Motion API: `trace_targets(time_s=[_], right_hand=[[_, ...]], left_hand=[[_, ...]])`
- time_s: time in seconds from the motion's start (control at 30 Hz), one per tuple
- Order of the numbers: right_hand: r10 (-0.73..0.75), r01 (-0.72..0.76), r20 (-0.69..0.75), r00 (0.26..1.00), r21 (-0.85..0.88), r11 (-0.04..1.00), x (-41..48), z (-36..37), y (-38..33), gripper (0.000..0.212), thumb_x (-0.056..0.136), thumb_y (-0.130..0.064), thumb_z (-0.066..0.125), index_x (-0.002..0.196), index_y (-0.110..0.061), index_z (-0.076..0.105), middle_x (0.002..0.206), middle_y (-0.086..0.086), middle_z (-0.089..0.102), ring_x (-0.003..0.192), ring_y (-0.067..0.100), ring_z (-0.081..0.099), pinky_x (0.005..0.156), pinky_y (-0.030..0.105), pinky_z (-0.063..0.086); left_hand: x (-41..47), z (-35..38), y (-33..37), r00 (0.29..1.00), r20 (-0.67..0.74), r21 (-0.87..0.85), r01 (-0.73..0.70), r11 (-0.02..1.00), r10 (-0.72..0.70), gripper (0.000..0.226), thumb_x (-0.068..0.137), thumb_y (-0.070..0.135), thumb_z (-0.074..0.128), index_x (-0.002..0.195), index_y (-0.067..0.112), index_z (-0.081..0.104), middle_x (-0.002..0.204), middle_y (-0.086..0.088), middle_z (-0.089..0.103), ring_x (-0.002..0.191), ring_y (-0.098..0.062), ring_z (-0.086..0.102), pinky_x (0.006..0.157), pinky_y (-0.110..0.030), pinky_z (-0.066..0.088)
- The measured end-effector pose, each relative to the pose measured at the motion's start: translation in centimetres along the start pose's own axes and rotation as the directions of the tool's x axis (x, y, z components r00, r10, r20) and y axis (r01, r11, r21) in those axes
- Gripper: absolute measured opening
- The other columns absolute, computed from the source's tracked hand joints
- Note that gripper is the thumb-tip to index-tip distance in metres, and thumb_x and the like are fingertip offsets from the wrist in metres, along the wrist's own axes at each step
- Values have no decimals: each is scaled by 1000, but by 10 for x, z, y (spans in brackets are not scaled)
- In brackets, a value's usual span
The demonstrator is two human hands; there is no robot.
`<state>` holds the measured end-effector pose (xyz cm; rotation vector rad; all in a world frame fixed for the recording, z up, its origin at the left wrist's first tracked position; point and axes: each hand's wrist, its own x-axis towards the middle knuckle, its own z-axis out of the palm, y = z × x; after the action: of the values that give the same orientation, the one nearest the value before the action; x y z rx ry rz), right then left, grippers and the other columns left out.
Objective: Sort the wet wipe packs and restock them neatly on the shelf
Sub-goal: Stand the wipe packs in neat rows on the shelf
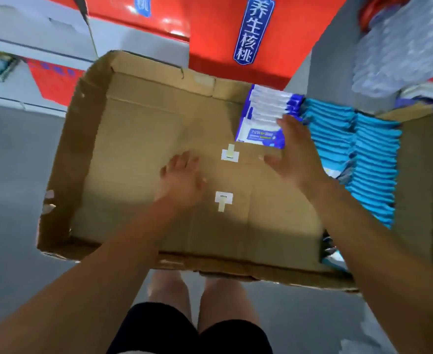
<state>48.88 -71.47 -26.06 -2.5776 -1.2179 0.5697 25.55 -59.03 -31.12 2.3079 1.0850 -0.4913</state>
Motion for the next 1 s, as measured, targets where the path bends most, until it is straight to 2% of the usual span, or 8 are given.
trace_targets(time_s=[0.23, 0.37, 0.43, 0.57, 0.73, 0.83, 0.93, 1.0], right_hand=[[-133, 156, 127, 983, -196, 968, 99, 2, 24, 123, 68, -44, 89, 158, -5, 15, 166, 16, 11, 153, 31, 13, 124, 48, 12], [-204, 203, 28, 979, -293, 934, 100, 13, 31, 110, 62, -49, 90, 148, -6, 36, 148, 16, 43, 132, 36, 41, 114, 44, 28], [-179, 167, -10, 984, -317, 934, 96, 14, 32, 104, 56, -57, 88, 139, -13, 44, 138, 12, 46, 128, 34, 40, 108, 47, 28], [-69, 108, 131, 989, -321, 941, 100, 12, 32, 103, 49, -69, 85, 130, -18, 46, 136, 11, 40, 132, 32, 31, 110, 50, 27], [-24, 60, 205, 978, -169, 984, 98, 13, 33, 93, 47, -66, 86, 116, -17, 48, 121, 8, 56, 113, 30, 53, 96, 43, 48], [-6, 43, 216, 976, -166, 985, 85, 17, 26, 86, 50, -63, 87, 110, -15, 48, 112, 5, 58, 106, 27, 56, 85, 35, 47], [94, -104, 291, 952, 18, 994, 68, 18, 18, 78, 47, -60, 87, 101, -15, 54, 96, -1, 62, 88, 21, 63, 67, 30, 44], [127, -255, 428, 895, 256, 932, 50, 10, 9, 73, 45, -60, 89, 99, -17, 64, 89, -3, 72, 81, 19, 72, 66, 31, 55]], left_hand=[[17, 49, 4, 990, -44, -27, 133, 991, -134, 65, 101, 39, 50, 160, 30, 23, 173, 2, 2, 159, -24, 0, 128, -49, 8], [14, 54, 6, 987, -101, -2, 124, 992, -124, 64, 100, 35, 52, 159, 28, 29, 173, 0, 4, 159, -27, 3, 127, -52, 12], [17, 53, 8, 985, -95, -8, 142, 990, -142, 62, 101, 37, 50, 159, 28, 31, 173, 1, 6, 159, -27, 4, 126, -51, 12], [16, 50, 8, 984, -102, -3, 146, 989, -146, 59, 102, 38, 48, 158, 29, 32, 173, 2, 6, 158, -27, 4, 126, -51, 13], [18, 46, 14, 976, -26, -147, 209, 967, -215, 63, 103, 44, 49, 160, 27, 29, 173, 5, 0, 159, -19, -4, 128, -46, 2], [11, 30, 33, 954, -6, -538, 250, 805, -300, 64, 101, 41, 57, 158, 21, 37, 170, 0, 22, 157, -17, 16, 126, -38, 16], [-11, 13, 55, 925, 132, -860, 286, 422, -357, 69, 94, 50, 66, 154, 21, 46, 155, 4, 49, 139, -13, 46, 109, -26, 33], [-30, 5, 65, 914, 256, -930, 321, 176, -316, 84, 73, 70, 73, 144, 28, 56, 149, 9, 54, 131, -10, 51, 114, -35, 36]])
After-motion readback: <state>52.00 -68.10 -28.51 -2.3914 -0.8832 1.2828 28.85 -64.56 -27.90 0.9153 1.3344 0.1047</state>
